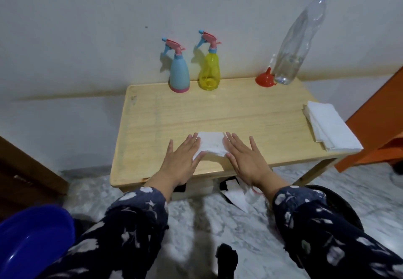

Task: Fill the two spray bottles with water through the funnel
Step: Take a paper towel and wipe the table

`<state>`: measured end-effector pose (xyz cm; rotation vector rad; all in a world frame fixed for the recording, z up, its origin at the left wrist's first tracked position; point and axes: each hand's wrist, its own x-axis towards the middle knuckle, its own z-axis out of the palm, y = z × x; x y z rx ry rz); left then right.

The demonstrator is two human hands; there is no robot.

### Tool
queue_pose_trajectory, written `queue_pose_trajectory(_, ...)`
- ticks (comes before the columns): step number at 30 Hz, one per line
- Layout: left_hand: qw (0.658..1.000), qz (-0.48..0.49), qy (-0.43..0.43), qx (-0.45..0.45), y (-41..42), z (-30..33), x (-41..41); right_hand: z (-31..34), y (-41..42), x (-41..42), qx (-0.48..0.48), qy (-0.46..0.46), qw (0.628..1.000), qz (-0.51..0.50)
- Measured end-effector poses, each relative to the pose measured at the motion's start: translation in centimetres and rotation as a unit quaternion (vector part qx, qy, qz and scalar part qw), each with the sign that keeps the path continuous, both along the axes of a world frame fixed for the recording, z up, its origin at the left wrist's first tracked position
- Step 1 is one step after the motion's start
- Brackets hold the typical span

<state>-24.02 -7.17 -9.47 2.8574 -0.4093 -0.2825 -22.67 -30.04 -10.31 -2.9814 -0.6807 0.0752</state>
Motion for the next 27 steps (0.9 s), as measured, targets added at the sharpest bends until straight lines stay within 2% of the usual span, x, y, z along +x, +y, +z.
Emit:
queue_pose_trajectory(12,0.999,0.036,-0.001,0.031,-5.5,1.2,13.5,1.7,-4.3,15.3,-0.040,-0.007,0.999,0.015)
queue_pose_trajectory(20,0.991,0.104,0.057,0.056,-6.7,-2.1,22.7,-1.3,-3.8,25.6,-0.030,0.046,0.997,0.046)
queue_pose_trajectory(27,0.987,0.143,0.030,0.071,-6.7,-4.0,25.7,-3.5,-3.0,29.5,-0.015,0.061,0.996,0.058)
